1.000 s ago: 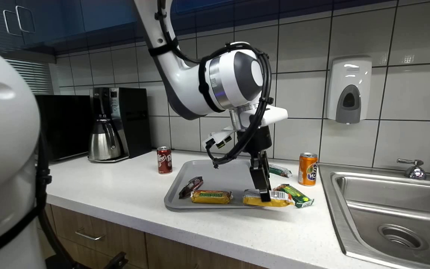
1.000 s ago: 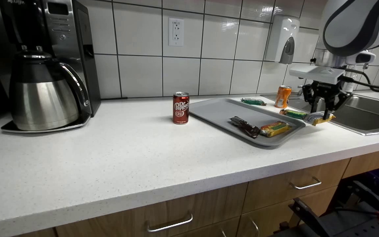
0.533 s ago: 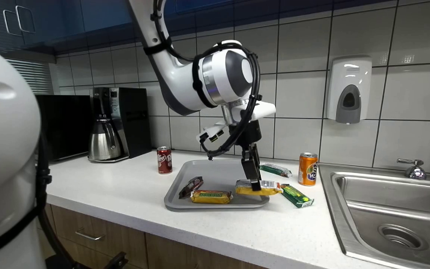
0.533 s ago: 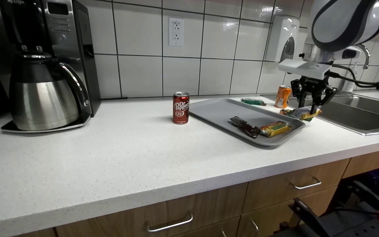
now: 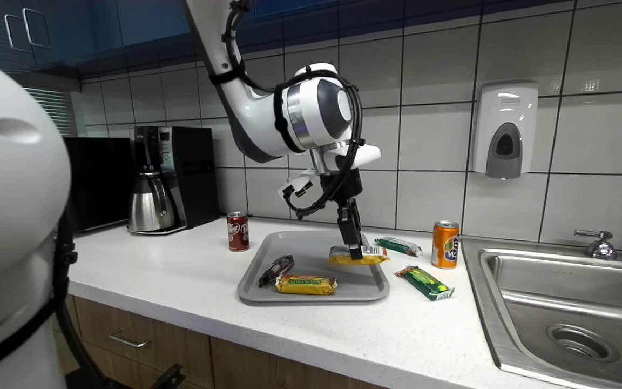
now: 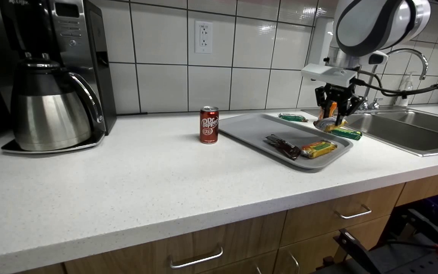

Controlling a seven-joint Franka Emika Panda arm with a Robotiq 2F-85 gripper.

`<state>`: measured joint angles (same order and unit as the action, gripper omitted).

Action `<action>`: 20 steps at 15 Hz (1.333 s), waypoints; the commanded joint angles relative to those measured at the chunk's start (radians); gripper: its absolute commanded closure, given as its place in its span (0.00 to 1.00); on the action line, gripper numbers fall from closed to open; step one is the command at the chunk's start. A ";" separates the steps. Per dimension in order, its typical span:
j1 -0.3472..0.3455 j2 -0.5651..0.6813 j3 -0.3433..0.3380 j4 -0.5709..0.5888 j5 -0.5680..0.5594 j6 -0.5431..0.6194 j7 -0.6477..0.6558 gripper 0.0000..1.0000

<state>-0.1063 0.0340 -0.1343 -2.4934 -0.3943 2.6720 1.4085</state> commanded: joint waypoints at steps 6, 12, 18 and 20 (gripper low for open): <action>0.065 0.162 -0.008 0.130 0.024 0.000 0.006 0.83; 0.098 0.219 -0.033 0.159 0.036 0.006 -0.008 0.83; 0.115 0.186 -0.053 0.126 0.029 0.007 -0.021 0.10; 0.120 0.165 -0.058 0.112 0.022 0.007 -0.017 0.01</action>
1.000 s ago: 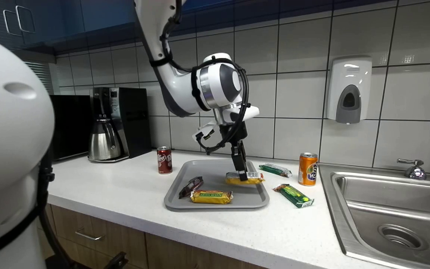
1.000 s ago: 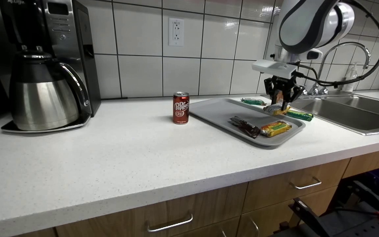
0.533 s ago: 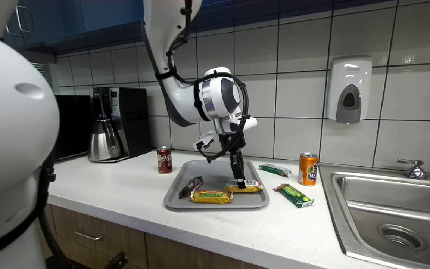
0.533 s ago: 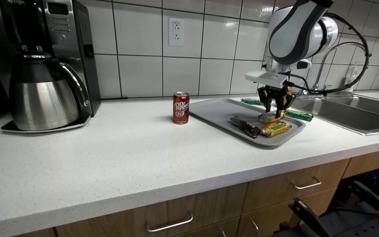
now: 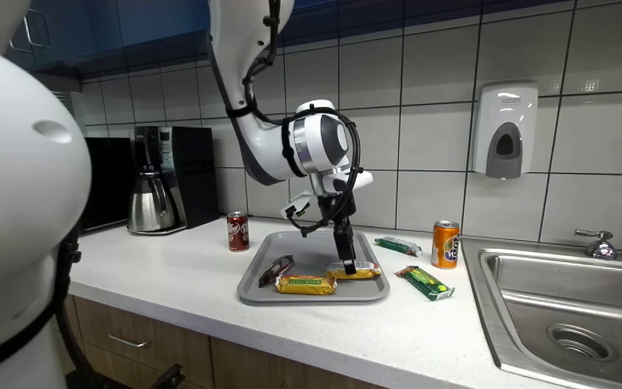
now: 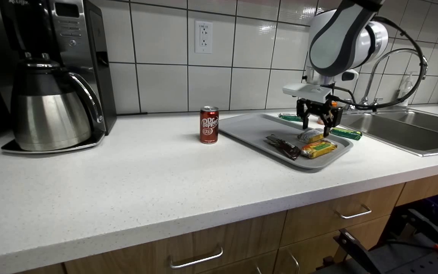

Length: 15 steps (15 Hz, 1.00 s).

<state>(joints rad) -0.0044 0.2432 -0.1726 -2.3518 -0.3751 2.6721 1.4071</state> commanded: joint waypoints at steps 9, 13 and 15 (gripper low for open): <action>-0.001 -0.134 -0.042 -0.069 -0.008 -0.001 -0.011 0.00; -0.020 -0.167 -0.059 -0.082 -0.029 0.004 0.009 0.00; -0.033 -0.171 -0.064 -0.078 -0.020 0.002 0.024 0.00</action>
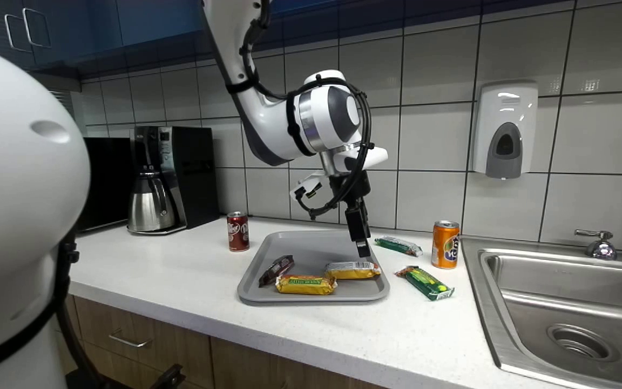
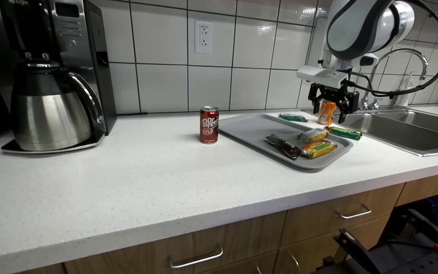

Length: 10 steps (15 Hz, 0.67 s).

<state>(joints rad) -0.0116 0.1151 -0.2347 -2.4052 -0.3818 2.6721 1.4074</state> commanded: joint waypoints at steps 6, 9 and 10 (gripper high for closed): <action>-0.062 -0.026 -0.023 -0.009 0.007 -0.003 0.101 0.00; -0.072 -0.014 -0.028 0.000 0.009 -0.004 0.146 0.00; -0.075 -0.010 -0.030 0.001 0.012 -0.004 0.156 0.00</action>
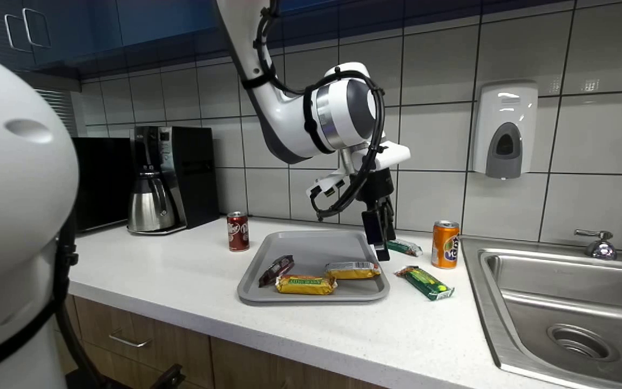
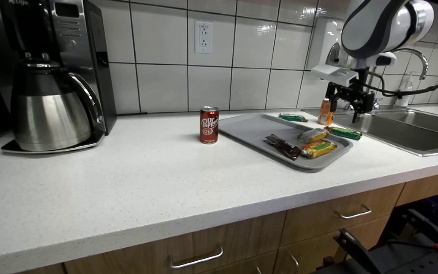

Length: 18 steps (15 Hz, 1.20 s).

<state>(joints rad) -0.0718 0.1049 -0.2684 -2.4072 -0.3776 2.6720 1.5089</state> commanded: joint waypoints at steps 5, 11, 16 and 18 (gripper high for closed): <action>-0.029 0.029 -0.003 0.024 0.055 -0.008 0.096 0.00; -0.039 0.079 -0.026 0.066 0.112 -0.012 0.117 0.00; -0.042 0.142 -0.035 0.123 0.177 -0.012 0.097 0.00; -0.044 0.167 -0.036 0.148 0.215 -0.014 0.087 0.00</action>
<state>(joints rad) -0.1053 0.2256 -0.3085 -2.3179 -0.2128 2.6719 1.6007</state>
